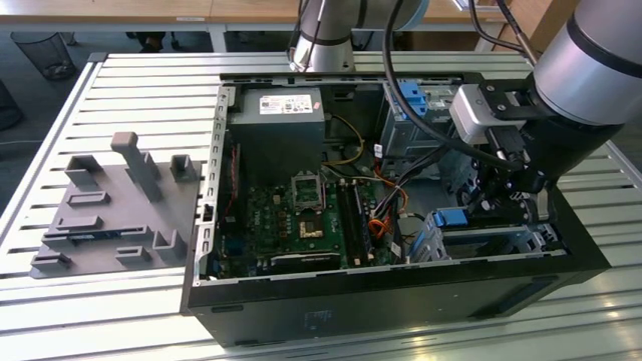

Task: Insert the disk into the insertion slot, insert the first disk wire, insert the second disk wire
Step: 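Insert the second disk wire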

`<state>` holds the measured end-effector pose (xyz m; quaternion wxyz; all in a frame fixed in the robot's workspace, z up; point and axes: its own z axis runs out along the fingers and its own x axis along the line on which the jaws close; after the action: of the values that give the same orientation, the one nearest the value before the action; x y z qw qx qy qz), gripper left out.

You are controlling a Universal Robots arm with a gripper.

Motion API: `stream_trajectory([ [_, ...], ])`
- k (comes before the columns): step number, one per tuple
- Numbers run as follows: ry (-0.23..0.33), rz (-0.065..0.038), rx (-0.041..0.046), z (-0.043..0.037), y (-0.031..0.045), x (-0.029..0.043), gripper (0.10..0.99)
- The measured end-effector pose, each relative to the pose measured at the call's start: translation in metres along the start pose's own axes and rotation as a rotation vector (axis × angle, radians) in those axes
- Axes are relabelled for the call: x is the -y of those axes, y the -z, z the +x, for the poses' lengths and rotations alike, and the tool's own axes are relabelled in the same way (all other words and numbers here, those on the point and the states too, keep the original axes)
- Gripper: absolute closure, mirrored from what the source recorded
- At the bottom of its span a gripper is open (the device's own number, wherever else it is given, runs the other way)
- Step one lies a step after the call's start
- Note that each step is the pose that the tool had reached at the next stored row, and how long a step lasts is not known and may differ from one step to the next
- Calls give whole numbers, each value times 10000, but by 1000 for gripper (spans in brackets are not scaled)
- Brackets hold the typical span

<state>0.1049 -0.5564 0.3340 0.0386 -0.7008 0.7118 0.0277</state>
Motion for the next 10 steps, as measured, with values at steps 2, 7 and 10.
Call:
stream_trajectory([
  [2, 0, 0, 0, 1, 0, 3, 937],
  [7, 1, 0, 0, 5, 0, 18, 937],
  [10, -1, 0, 2, 7, -2, 22, 937],
])
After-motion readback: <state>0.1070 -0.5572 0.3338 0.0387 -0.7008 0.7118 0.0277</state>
